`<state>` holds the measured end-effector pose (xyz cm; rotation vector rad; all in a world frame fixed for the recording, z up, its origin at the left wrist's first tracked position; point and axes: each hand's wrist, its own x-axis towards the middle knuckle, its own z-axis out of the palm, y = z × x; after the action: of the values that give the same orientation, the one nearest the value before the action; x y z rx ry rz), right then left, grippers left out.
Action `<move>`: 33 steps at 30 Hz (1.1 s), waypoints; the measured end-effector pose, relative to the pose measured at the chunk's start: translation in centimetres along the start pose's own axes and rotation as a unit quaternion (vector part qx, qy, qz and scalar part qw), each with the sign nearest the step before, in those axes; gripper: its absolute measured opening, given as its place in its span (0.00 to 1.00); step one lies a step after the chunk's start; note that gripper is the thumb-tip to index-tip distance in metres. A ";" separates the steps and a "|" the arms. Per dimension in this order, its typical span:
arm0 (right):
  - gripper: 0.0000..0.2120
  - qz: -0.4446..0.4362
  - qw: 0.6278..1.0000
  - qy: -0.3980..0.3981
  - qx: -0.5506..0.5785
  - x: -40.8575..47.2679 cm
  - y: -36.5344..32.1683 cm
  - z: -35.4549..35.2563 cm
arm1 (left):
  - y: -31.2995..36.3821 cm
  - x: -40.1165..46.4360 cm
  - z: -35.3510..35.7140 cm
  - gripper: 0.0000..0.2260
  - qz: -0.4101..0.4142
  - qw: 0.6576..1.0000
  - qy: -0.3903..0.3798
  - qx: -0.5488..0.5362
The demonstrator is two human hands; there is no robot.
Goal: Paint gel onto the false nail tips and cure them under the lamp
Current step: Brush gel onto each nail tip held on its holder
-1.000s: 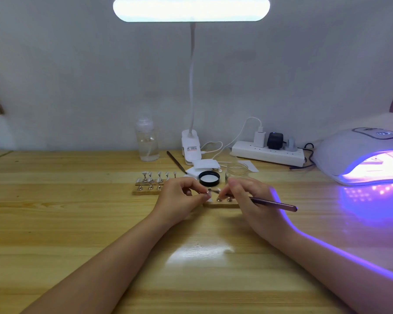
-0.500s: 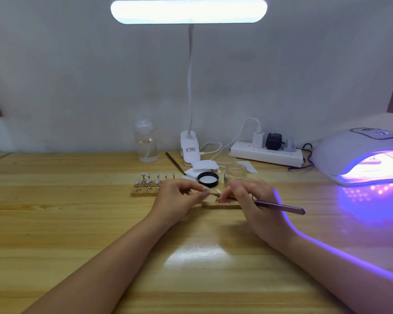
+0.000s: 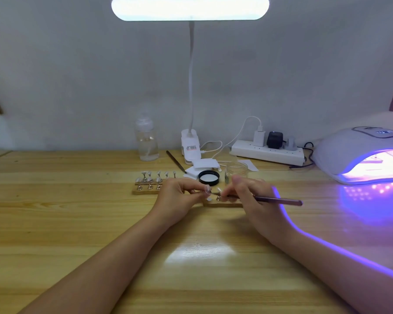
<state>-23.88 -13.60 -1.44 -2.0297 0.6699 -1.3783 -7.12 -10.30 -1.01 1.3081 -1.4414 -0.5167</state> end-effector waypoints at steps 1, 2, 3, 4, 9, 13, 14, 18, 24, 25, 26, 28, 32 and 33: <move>0.23 0.016 0.999 0.003 0.032 -0.1 -0.1 0.0 | 0.0 0.0 0.0 0.09 0.002 1.000 -0.001 -0.002; 0.23 0.013 0.999 0.008 0.037 -0.1 -0.2 0.0 | 0.0 0.0 0.0 0.09 0.002 1.000 -0.001 -0.005; 0.23 -0.005 1.000 0.013 0.009 -0.1 -0.1 -0.1 | -0.1 0.0 0.1 0.09 0.001 1.000 0.000 -0.006; 0.22 -0.023 0.999 0.014 -0.028 0.0 -0.1 -0.1 | -0.1 0.0 0.1 0.09 -0.001 1.000 0.000 -0.004; 0.21 -0.001 1.000 -0.010 -0.012 -0.1 -0.2 0.0 | -0.2 0.1 0.1 0.09 0.003 1.000 -0.007 0.004; 0.19 -0.030 0.998 0.008 -0.055 -0.1 0.0 -0.1 | -0.3 0.1 0.1 0.08 0.004 1.000 -0.003 0.005; 0.18 -0.036 0.996 0.012 -0.081 0.0 0.0 -0.2 | -0.3 0.1 0.1 0.07 0.004 1.000 -0.004 0.009; 0.20 0.010 1.000 0.000 -0.012 -0.1 0.1 0.1 | -0.5 0.1 0.2 0.08 0.010 1.000 -0.009 0.025; 0.19 -0.012 0.998 0.003 -0.062 0.1 -0.1 -0.1 | -0.4 0.2 0.2 0.07 0.012 0.999 -0.013 0.031; 0.20 -0.006 0.998 0.000 -0.062 0.1 -0.1 -0.1 | -0.3 0.1 0.2 0.08 0.011 0.999 -0.014 0.031; 0.20 0.011 0.999 0.000 -0.034 0.1 0.0 0.0 | -0.3 0.1 0.1 0.08 0.010 0.999 -0.016 0.031; 0.21 0.045 0.999 0.003 0.030 -0.1 -0.2 0.1 | -0.3 0.1 0.1 0.09 0.008 0.999 -0.015 0.031; 0.21 0.005 0.999 -0.001 -0.040 0.0 -0.1 -0.1 | -0.2 0.1 0.1 0.10 0.005 0.999 -0.020 0.043; 0.21 0.004 0.999 -0.009 -0.052 0.1 -0.1 -0.1 | -0.2 0.1 0.1 0.10 0.003 0.999 -0.022 0.046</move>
<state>-23.98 -13.62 -1.32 -2.1160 0.7553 -1.3446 -7.11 -10.44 -1.15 1.3711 -1.5199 -0.4825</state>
